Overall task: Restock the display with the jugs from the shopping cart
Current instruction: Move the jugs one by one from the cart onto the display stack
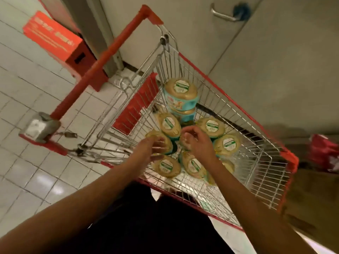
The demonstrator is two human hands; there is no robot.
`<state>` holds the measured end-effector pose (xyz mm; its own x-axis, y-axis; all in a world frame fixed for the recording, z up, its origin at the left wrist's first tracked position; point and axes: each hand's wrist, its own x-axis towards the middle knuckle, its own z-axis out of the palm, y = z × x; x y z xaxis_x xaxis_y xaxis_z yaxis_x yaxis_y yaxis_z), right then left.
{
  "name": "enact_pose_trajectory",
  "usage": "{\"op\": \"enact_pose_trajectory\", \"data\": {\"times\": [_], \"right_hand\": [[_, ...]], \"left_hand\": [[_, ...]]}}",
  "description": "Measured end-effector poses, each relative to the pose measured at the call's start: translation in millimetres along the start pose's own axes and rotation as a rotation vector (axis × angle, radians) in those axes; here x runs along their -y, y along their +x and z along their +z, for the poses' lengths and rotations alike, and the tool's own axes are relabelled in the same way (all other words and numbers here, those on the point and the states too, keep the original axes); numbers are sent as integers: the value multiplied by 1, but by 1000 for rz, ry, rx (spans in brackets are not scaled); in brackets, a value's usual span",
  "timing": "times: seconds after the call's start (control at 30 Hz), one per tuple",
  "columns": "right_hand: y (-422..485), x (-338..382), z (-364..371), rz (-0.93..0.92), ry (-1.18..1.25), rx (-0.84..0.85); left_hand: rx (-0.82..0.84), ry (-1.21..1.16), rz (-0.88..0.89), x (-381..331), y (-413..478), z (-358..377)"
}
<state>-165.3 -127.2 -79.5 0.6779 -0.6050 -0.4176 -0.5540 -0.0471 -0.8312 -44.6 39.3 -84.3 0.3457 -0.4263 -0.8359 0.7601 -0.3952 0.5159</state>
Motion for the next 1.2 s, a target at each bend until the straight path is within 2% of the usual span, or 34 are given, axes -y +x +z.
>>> {"op": "enact_pose_trajectory", "data": {"times": [0.07, 0.13, 0.33, 0.43, 0.6, 0.73, 0.87, 1.0, 1.2], "right_hand": [[40, -4, 4, 58, -16, -88], [80, -13, 9, 122, -3, -142], [189, -56, 13, 287, 99, -291], [227, -83, 12, 290, 97, -280], [264, -109, 5, 281, 30, -149], [253, -103, 8, 189, 55, -125], [214, -75, 0, 110, 360, -200], [156, -53, -20, 92, 442, -173], [64, -7, -47, -84, 437, -222]], "left_hand": [[95, -10, -136, -15, 42, 7], [99, 65, -203, -27, 84, 16], [-98, 24, -270, -69, 207, 39], [-132, -22, -260, -89, 256, 45], [-109, -70, -275, -92, 305, 52], [-64, -116, -222, -87, 318, 52], [0, -225, -207, -84, 297, 55], [254, -292, -217, -98, 254, 56], [531, -140, -245, -112, 169, 46]]}}
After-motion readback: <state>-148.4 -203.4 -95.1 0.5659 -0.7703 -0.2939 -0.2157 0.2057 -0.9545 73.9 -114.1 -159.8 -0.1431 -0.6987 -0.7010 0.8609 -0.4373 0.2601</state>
